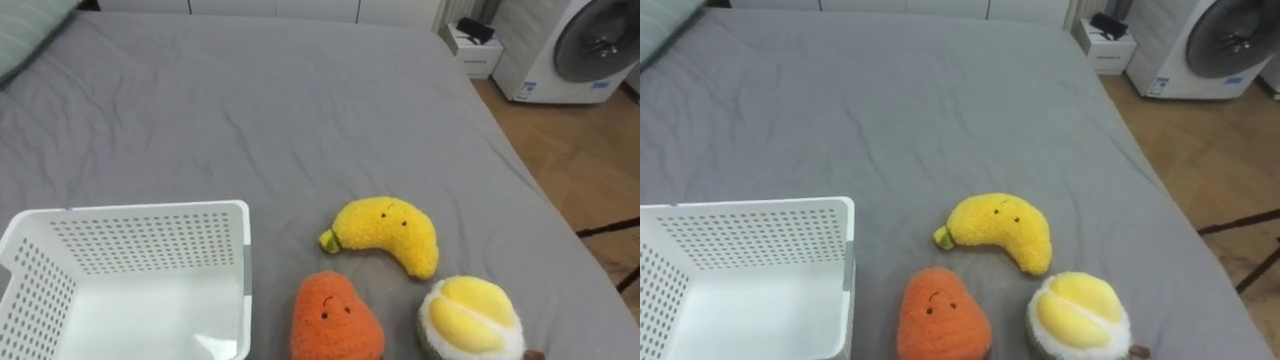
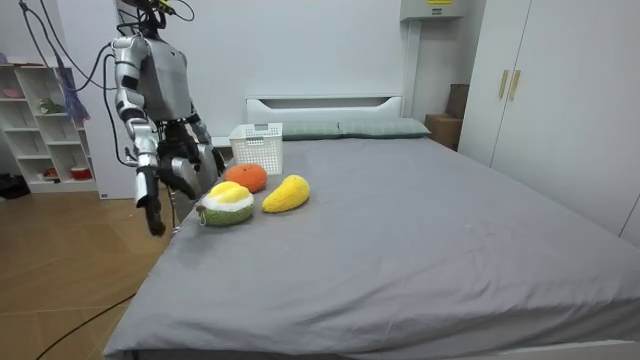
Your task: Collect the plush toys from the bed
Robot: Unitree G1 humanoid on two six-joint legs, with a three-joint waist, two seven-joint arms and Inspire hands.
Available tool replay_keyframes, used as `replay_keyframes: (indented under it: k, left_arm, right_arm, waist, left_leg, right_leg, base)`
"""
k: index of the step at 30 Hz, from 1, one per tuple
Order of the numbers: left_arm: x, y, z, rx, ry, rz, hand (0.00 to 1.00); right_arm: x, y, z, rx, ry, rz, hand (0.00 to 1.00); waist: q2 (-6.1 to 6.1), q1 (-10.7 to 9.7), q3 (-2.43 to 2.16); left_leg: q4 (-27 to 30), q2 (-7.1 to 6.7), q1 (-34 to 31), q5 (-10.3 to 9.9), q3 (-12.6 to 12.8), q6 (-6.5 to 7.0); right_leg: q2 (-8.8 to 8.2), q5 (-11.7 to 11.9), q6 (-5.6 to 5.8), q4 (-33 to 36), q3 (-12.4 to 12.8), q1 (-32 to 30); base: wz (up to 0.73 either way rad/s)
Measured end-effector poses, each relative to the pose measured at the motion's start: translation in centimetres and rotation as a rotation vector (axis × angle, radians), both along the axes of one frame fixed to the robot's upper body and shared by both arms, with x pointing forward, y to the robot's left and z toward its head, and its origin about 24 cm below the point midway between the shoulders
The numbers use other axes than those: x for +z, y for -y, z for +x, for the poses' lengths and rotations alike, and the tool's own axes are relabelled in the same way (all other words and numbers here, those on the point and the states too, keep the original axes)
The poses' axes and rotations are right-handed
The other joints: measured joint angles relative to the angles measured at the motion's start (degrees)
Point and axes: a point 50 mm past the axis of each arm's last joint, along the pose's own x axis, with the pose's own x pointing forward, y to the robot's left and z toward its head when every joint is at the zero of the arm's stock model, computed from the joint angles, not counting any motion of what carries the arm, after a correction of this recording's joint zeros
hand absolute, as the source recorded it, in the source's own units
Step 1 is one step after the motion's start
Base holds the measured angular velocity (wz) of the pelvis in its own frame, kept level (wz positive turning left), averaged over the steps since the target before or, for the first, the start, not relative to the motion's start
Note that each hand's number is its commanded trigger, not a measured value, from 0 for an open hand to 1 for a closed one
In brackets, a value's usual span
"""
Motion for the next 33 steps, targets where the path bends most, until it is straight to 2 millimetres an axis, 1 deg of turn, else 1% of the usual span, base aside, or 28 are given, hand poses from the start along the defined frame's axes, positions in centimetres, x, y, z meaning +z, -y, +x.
replay_keyframes:
  k: [1,3,4,6,7,9,12,14,18,19,24,26,29,31,32,33]
  left_arm:
    - [0.0,0.0,0.0,-0.001,0.002,0.002,0.00]
    - [0.0,0.0,0.0,-0.006,0.012,0.005,0.00]
    - [0.0,0.1,-0.1,-0.006,0.014,0.005,0.00]
    - [0.0,0.0,-0.2,-0.009,0.018,0.007,0.00]
    - [0.0,0.0,-0.2,-0.010,0.020,0.008,0.00]
    - [0.1,0.0,-0.4,-0.013,0.027,0.013,0.00]
    - [0.3,0.1,-0.7,-0.015,0.036,0.016,0.00]
    - [0.3,0.1,-0.8,-0.016,0.039,0.020,0.00]
    - [0.2,0.6,-0.6,-0.032,0.042,0.032,0.00]
    - [0.2,0.7,-0.6,-0.031,0.043,0.029,0.00]
    - [-0.1,1.7,-0.4,-0.071,0.035,0.012,0.00]
    - [-0.2,1.9,-0.4,-0.080,0.035,0.006,0.00]
    - [-0.2,2.0,-0.2,-0.087,0.038,0.005,0.00]
    - [-0.2,1.9,-0.1,-0.086,0.040,0.007,0.00]
    - [-0.2,1.9,0.0,-0.087,0.042,0.008,0.00]
    - [-0.1,1.9,0.2,-0.089,0.048,0.009,0.00]
  right_arm:
    - [0.6,0.1,0.8,0.012,0.038,-0.020,0.00]
    - [2.9,0.0,3.2,0.062,0.143,-0.111,0.00]
    - [3.5,-0.1,3.7,0.073,0.172,-0.129,0.00]
    - [5.7,-0.4,5.4,0.105,0.271,-0.195,0.00]
    - [6.1,-0.6,5.8,0.117,0.290,-0.210,0.00]
    - [7.4,-1.7,7.0,0.187,0.346,-0.252,0.00]
    - [8.2,-3.2,8.0,0.273,0.377,-0.288,0.00]
    - [8.3,-3.8,8.3,0.308,0.381,-0.295,0.00]
    - [8.6,-5.0,9.0,0.406,0.386,-0.317,0.00]
    - [8.6,-5.1,9.1,0.418,0.387,-0.312,0.00]
    - [8.0,-7.2,9.7,0.566,0.338,-0.350,0.00]
    - [7.5,-8.4,10.0,0.659,0.305,-0.363,0.00]
    - [6.7,-9.5,10.0,0.775,0.246,-0.379,0.00]
    - [6.0,-9.8,9.8,0.831,0.198,-0.382,0.00]
    - [5.4,-9.8,9.5,0.860,0.160,-0.381,0.00]
    - [4.7,-9.8,9.2,0.881,0.118,-0.369,0.00]
  waist:
    - [0.00,0.0,0.00]
    - [0.01,0.4,0.00]
    - [0.02,0.8,-0.01]
    - [0.11,1.5,0.07]
    - [0.12,1.6,0.06]
    - [0.14,1.7,0.06]
    - [0.44,1.7,0.08]
    - [0.55,1.6,0.05]
    - [1.16,2.7,-0.12]
    - [1.27,2.8,-0.09]
    - [1.69,3.4,-0.21]
    - [1.73,3.9,-0.23]
    - [1.68,4.4,-0.26]
    - [1.56,4.7,-0.25]
    - [1.43,4.7,-0.17]
    - [1.26,4.7,-0.20]
  left_leg:
    - [0.0,0.03,-0.1,0.1,0.1,-0.05]
    - [-0.1,0.20,-0.1,0.1,0.4,-0.12]
    - [-0.2,0.21,-0.2,0.1,0.4,-0.15]
    - [-0.3,0.24,-0.2,0.1,0.0,-0.18]
    - [-0.3,0.24,-0.2,0.1,-0.1,-0.18]
    - [-0.3,0.24,-0.2,0.1,-0.3,-0.19]
    - [-0.2,0.23,-0.2,0.1,-0.4,-0.18]
    - [-0.1,0.19,-0.3,0.1,-0.8,-0.18]
    - [0.0,0.18,-0.4,0.1,-0.9,-0.18]
    - [0.0,0.17,-0.4,0.1,-0.9,-0.18]
    - [-0.1,0.20,-0.3,0.1,-1.0,-0.19]
    - [-0.1,0.20,-0.4,0.1,-1.1,-0.19]
    - [-0.1,0.19,-0.3,0.1,-1.2,-0.19]
    - [0.0,0.16,-0.2,0.1,-1.4,-0.19]
    - [0.2,0.10,-0.2,0.1,-1.8,-0.19]
    - [0.2,0.07,-0.1,0.1,-2.1,-0.19]
  right_leg:
    - [0.04,0.1,-0.07,-0.1,0.0,-0.1]
    - [0.22,0.1,-0.09,-0.1,-0.1,-0.1]
    - [0.25,0.1,-0.10,-0.1,-0.1,0.1]
    - [0.23,0.1,-0.12,-0.2,-0.3,0.2]
    - [0.22,0.1,-0.12,-0.2,-0.4,0.2]
    - [0.20,0.1,-0.11,-0.2,-0.4,0.4]
    - [0.13,0.1,-0.11,-0.2,-0.8,0.5]
    - [0.06,0.1,-0.11,-0.2,-1.2,0.7]
    - [0.04,0.1,-0.11,-0.2,-1.3,0.6]
    - [0.04,0.1,-0.11,-0.2,-1.4,0.7]
    - [0.01,0.1,-0.13,-0.2,-1.6,0.9]
    - [0.00,0.1,-0.13,-0.2,-1.7,1.0]
    - [-0.01,0.1,-0.13,-0.2,-1.8,1.1]
    - [-0.02,0.1,-0.12,-0.2,-2.0,1.3]
    - [-0.07,0.1,-0.12,-0.3,-2.6,1.6]
    - [-0.11,0.1,-0.12,-0.3,-2.9,1.8]
  base:
    - [-0.05]
    - [0.00]
    - [0.00]
    - [0.02]
    - [0.06]
    - [0.04]
    - [0.00]
    - [0.08]
    - [0.02]
    - [0.00]
    - [0.00]
    - [0.00]
    - [0.01]
    - [0.07]
    - [0.14]
    - [0.15]
